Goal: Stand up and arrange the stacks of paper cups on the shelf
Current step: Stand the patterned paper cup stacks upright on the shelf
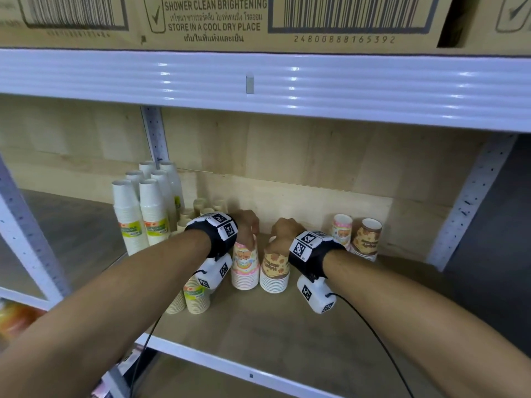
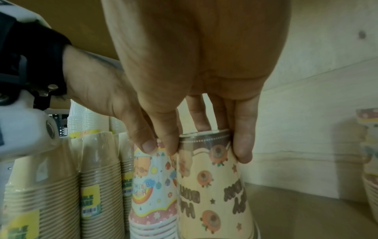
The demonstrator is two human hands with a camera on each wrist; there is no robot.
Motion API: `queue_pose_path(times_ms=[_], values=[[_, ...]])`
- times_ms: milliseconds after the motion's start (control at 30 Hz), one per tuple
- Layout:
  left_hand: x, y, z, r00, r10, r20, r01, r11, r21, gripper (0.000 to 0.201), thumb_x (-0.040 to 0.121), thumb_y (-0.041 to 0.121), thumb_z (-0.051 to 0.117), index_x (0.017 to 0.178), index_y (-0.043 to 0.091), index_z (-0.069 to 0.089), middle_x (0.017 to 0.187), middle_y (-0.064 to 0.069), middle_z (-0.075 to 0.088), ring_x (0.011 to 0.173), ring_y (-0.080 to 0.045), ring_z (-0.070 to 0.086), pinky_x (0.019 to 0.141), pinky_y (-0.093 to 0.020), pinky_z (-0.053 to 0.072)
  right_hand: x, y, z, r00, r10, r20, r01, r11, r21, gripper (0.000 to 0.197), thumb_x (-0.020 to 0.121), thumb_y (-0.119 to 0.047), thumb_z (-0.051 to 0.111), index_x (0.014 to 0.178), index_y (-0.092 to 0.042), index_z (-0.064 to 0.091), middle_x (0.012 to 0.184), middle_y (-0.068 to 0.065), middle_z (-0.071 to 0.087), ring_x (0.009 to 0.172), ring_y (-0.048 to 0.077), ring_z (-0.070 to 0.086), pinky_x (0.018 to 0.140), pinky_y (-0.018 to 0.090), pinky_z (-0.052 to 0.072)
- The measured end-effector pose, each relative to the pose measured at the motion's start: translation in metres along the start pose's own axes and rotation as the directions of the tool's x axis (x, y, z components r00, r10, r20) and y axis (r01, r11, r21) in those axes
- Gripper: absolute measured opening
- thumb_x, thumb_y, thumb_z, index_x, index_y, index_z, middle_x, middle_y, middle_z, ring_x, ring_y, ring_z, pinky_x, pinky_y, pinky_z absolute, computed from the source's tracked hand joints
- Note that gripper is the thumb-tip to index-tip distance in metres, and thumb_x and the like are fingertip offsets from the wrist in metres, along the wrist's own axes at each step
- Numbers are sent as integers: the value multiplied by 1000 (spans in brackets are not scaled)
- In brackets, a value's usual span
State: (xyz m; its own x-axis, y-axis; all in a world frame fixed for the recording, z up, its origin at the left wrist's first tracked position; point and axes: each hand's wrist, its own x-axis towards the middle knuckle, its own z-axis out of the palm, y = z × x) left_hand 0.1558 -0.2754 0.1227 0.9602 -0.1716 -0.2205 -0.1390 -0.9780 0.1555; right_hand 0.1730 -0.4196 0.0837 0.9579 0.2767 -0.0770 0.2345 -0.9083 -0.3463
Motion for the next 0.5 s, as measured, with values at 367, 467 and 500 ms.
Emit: queue_pose_path(times_ms=[367, 467, 500], values=[[21, 69, -16, 980, 177, -95, -183, 981, -58, 45, 76, 21, 80, 117, 13, 64, 124, -4, 50, 110, -22, 55, 75, -23, 43, -24, 72, -47, 985, 97, -146, -101, 995, -18, 46, 72, -37, 74, 105, -9, 61, 108, 9, 64, 90, 24, 64, 70, 32, 53], [32, 91, -14, 972, 205, -111, -216, 971, -103, 44, 73, 22, 81, 113, 14, 64, 123, -4, 54, 98, -19, 55, 72, -24, 44, -32, 94, -61, 974, 173, -149, -175, 985, 0, 44, 72, -30, 76, 108, -6, 64, 106, 9, 66, 92, 26, 66, 77, 30, 55], [34, 100, -13, 969, 217, -119, -229, 968, -103, 44, 73, 23, 81, 114, 14, 65, 123, -5, 56, 99, -19, 56, 72, -24, 43, -36, 102, -65, 970, 190, -150, -192, 981, -1, 40, 74, -26, 75, 108, -6, 66, 106, 11, 67, 94, 27, 67, 78, 29, 55]])
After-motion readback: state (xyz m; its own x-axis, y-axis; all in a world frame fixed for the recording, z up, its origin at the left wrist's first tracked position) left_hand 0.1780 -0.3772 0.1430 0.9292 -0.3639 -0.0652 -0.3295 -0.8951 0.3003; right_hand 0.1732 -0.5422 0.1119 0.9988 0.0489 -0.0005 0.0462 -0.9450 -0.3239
